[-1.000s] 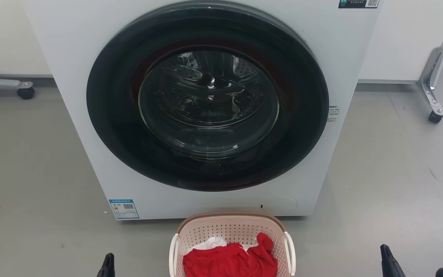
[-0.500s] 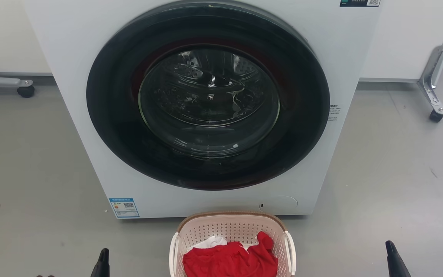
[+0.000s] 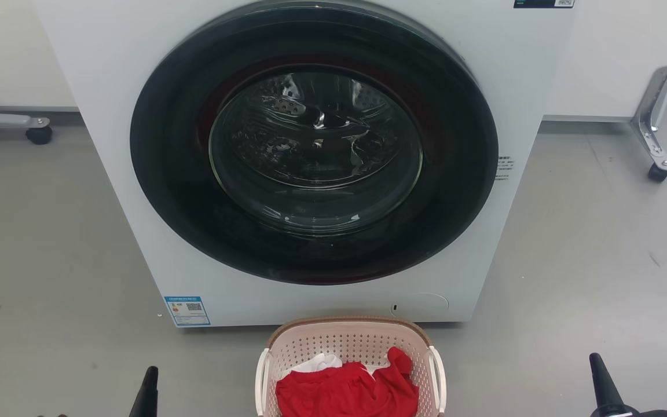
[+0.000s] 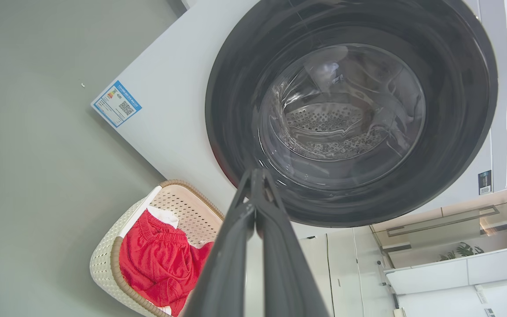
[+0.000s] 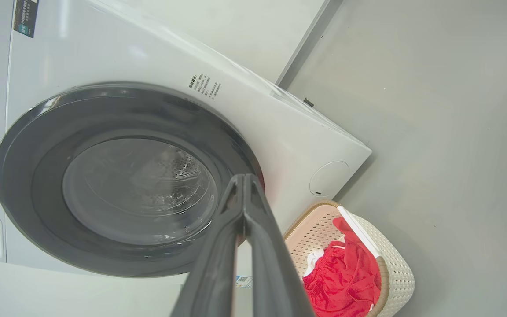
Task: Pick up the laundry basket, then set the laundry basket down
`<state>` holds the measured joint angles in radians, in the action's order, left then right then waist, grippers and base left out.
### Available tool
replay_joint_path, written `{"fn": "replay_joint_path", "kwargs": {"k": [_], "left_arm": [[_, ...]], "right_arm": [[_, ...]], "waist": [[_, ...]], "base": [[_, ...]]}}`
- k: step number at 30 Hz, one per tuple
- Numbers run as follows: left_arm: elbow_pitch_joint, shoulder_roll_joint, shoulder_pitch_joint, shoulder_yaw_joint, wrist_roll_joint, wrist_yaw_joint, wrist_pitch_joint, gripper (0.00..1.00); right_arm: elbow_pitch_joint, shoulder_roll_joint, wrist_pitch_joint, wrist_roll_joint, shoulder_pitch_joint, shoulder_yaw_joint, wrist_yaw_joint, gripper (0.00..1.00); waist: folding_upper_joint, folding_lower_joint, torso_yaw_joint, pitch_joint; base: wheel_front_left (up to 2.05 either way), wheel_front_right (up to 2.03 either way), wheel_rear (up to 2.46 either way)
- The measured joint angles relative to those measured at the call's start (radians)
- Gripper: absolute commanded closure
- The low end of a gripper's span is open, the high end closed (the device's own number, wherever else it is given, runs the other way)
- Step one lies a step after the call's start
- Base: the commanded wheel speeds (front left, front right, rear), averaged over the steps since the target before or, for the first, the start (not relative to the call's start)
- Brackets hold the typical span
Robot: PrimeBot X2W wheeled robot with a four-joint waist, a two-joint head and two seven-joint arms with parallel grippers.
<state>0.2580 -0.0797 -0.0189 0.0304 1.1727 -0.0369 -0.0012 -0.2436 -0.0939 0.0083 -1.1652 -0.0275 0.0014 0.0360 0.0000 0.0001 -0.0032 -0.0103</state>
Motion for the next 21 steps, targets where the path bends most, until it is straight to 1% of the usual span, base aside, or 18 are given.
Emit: {"fn": "replay_joint_path", "kwargs": {"k": [5, 21], "left_arm": [[0.003, 0.006, -0.005, -0.020, 0.065, -0.017, 0.019, 1.00], [0.013, 0.023, -0.038, -0.079, 0.272, -0.054, 0.073, 1.00]], "right_arm": [[-0.005, 0.009, 0.016, -0.066, -0.008, -0.020, 0.012, 1.00], [-0.023, 0.033, 0.067, -0.280, -0.032, -0.086, 0.053, 1.00]], "waist": [[0.0000, 0.0000, 0.001, 0.002], [0.0000, 0.0000, 0.002, 0.007]], "base": [[0.00, 0.00, 0.00], [0.00, 0.00, 0.00]]}}
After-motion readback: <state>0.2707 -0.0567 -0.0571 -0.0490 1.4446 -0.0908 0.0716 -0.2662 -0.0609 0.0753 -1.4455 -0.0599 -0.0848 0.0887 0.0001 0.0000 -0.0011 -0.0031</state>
